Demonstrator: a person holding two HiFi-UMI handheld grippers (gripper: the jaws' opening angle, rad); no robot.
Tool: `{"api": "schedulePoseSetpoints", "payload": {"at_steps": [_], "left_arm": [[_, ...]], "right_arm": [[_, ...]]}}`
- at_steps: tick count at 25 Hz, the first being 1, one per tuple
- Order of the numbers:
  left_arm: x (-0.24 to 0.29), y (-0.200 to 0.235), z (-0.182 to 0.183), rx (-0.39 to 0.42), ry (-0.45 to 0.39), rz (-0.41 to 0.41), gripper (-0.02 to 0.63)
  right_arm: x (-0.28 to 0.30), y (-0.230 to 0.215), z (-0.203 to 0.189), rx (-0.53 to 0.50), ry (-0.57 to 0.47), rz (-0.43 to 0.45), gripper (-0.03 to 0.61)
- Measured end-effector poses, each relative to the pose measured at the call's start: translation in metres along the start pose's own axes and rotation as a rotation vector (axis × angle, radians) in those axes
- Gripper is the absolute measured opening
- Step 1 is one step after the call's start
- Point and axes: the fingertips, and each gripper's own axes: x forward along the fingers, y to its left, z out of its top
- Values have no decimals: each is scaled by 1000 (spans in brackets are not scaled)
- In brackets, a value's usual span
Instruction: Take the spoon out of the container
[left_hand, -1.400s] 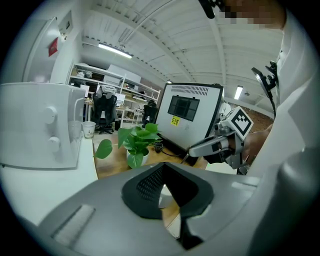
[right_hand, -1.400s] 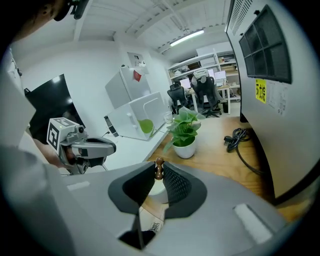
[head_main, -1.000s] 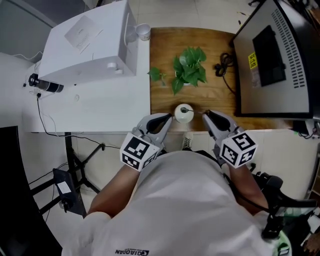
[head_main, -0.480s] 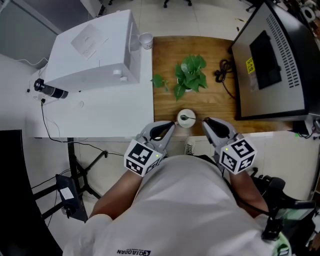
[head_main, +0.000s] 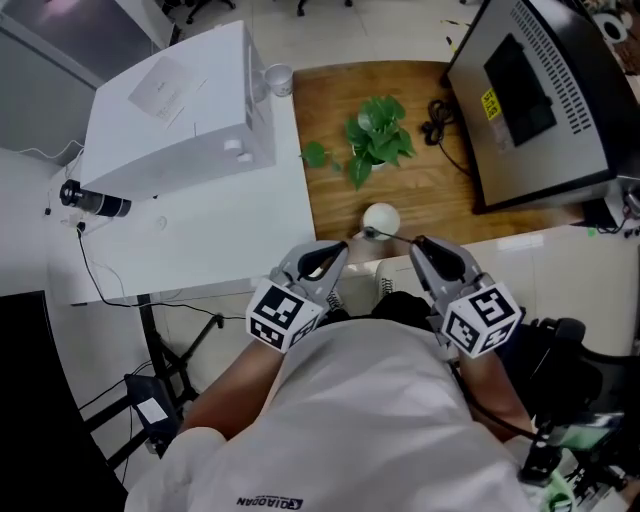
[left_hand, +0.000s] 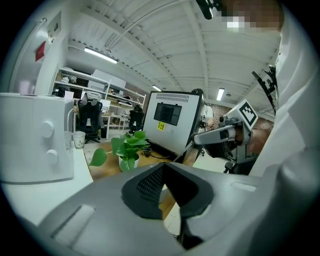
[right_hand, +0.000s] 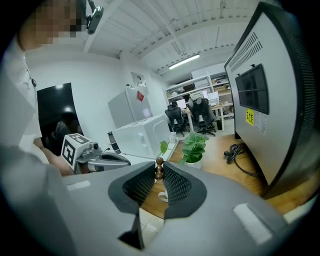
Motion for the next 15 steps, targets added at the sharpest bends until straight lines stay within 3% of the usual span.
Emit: {"api": "schedulePoseSetpoints", "payload": {"at_steps": [7,15], "left_arm": [[-15,-21,-11,11,-1,9,5],[-23,-72,-17,-15,-58,132,5]], "right_arm": [[-22,11,-15,14,-25,-7,57],[-68,23,-15,-77,-50,100,57]]}}
